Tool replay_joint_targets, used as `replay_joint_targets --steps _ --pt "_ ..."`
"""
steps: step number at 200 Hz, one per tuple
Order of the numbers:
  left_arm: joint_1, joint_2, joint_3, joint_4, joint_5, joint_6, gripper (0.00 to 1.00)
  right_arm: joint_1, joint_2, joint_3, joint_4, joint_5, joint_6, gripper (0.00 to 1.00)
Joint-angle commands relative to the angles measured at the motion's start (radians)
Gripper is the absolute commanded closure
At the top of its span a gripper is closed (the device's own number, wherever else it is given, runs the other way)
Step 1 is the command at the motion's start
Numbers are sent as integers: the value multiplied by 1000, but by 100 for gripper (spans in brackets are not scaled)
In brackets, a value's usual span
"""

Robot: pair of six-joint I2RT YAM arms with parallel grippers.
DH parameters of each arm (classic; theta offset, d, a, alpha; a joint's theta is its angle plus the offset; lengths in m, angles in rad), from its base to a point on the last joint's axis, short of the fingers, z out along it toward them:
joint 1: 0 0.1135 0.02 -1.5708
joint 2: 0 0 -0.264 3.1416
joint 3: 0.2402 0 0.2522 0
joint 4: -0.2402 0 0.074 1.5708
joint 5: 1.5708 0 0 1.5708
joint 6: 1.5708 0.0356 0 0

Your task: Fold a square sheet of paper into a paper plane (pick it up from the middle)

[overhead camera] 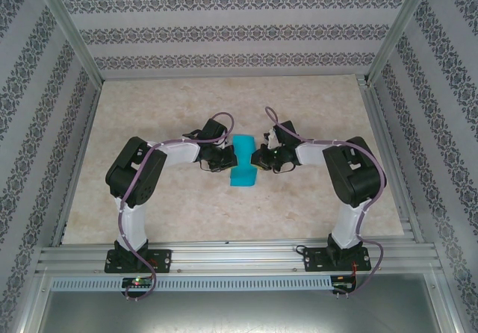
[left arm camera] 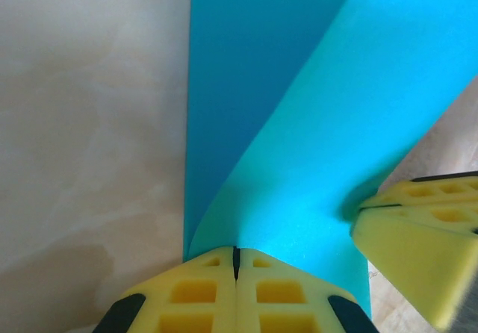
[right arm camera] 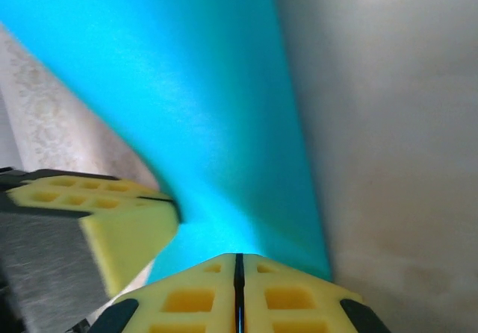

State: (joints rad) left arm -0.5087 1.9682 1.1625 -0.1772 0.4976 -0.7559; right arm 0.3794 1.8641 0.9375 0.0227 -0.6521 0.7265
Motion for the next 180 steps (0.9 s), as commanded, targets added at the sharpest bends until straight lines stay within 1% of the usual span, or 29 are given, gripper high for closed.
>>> replay_joint_targets --steps 1,62,114,134,180 --pt "-12 19 -31 -84 -43 23 100 5 -52 -9 46 -53 -4 91" --pt "-11 16 -29 -92 -40 28 100 9 -2 -78 62 -81 -20 93" --pt "-12 14 -30 -95 -44 31 100 10 33 -113 -6 -18 -91 92" --pt "-12 11 -36 -96 -45 31 100 11 10 -110 -6 -38 -97 92" --pt "-12 6 -42 -94 -46 32 100 11 -90 -96 52 -129 -39 92"
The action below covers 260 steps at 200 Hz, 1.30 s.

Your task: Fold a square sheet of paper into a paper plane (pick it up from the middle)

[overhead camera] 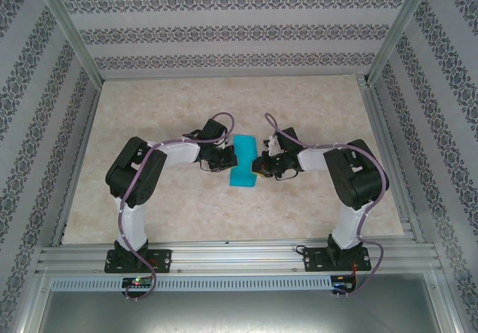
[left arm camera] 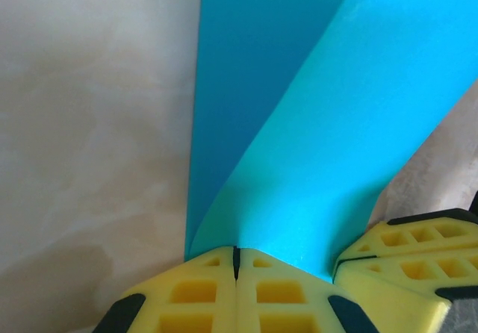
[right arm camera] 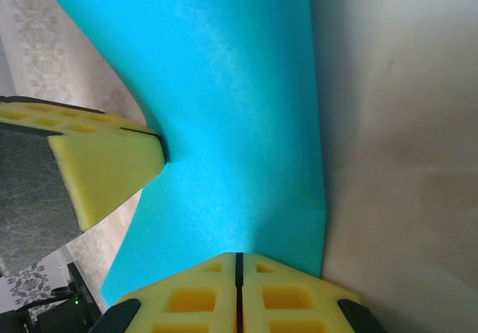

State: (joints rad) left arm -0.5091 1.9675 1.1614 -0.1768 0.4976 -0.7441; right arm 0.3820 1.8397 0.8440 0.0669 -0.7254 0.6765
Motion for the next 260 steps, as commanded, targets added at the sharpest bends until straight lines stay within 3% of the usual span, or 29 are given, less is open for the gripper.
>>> replay_joint_targets --steps 1,121,196,260 --pt "-11 7 -41 -94 -45 19 100 9 -67 -2 9 -57 12 92" --pt "-11 8 -38 -93 -45 23 100 32 33 -99 20 -17 -25 93" --pt "-11 2 -35 -98 -46 25 100 44 -133 -69 -55 -20 -37 92" --pt "-11 3 -40 -95 -45 23 100 76 -62 -114 -34 1 -33 92"
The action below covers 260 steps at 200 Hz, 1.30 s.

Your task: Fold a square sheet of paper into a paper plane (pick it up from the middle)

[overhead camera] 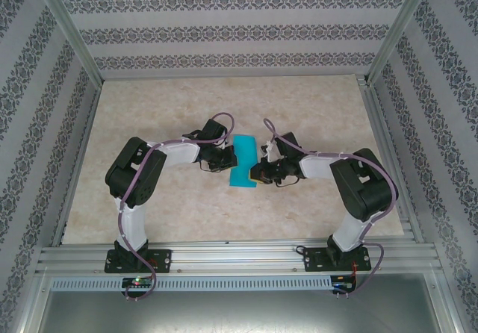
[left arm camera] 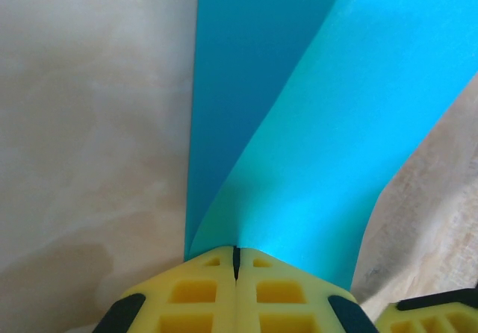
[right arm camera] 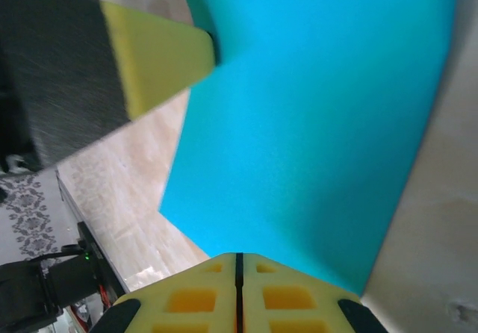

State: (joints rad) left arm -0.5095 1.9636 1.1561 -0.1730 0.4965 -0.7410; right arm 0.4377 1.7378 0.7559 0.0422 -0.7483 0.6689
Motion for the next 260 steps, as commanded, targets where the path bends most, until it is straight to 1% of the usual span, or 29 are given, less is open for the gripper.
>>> replay_joint_targets --steps 1,42,78,101,161,179,199,215,260 --pt "-11 6 -35 -99 -43 21 100 21 42 -26 -10 26 -25 92" --pt "-11 6 -28 -105 -46 25 100 26 57 -54 -36 84 -33 92" --pt "-11 9 -26 -105 -45 22 100 32 -20 2 -65 75 -24 91" --pt "-11 9 -26 -108 -44 22 100 33 -46 35 -93 96 -26 91" --pt "-11 11 -27 -109 -42 24 100 78 21 45 -155 159 -59 92" --pt "-11 11 -26 -109 -41 25 100 78 32 29 -157 171 -61 92" --pt "-11 8 -24 -117 -42 29 100 77 31 20 -152 168 -60 91" --pt "-11 2 -21 -119 -47 29 100 74 19 27 -131 136 -44 91" --pt "-11 -13 -29 -114 -51 24 100 40 -37 117 -120 109 -22 91"
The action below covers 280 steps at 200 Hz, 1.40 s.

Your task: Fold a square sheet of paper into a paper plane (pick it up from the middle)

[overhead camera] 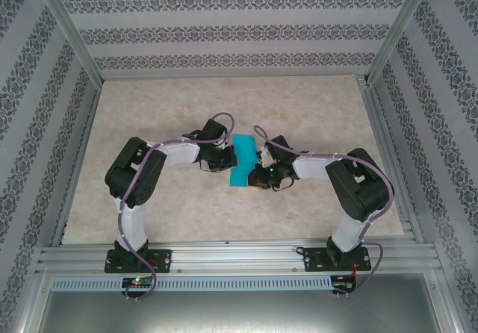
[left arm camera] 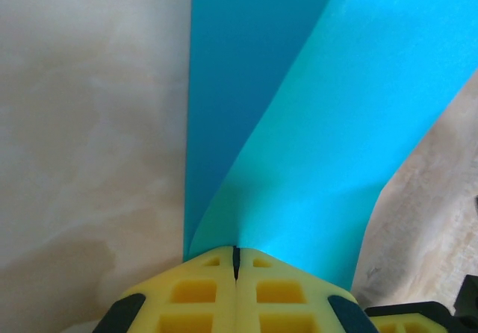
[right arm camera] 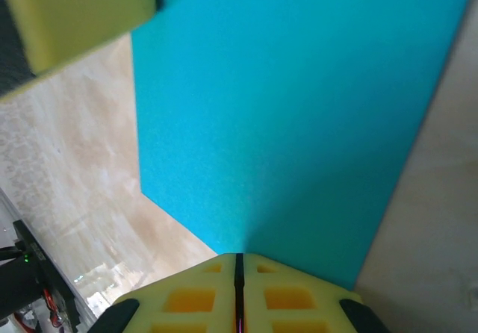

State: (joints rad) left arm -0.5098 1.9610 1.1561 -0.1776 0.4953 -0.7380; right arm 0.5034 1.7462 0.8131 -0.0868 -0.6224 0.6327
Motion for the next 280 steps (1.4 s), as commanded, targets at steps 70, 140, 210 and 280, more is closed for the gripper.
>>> replay_joint_targets --steps 70,140,210,280 --pt "-11 -8 -36 -112 -54 24 100 -85 96 145 41 -21 26 90" --pt "-11 7 -39 -106 -49 25 100 -109 120 127 -5 4 -23 90" --pt "-11 16 -35 -109 -48 32 100 -114 159 91 -12 36 -26 89" --pt "-10 16 -32 -112 -42 36 100 -125 105 202 -1 -18 -6 89"
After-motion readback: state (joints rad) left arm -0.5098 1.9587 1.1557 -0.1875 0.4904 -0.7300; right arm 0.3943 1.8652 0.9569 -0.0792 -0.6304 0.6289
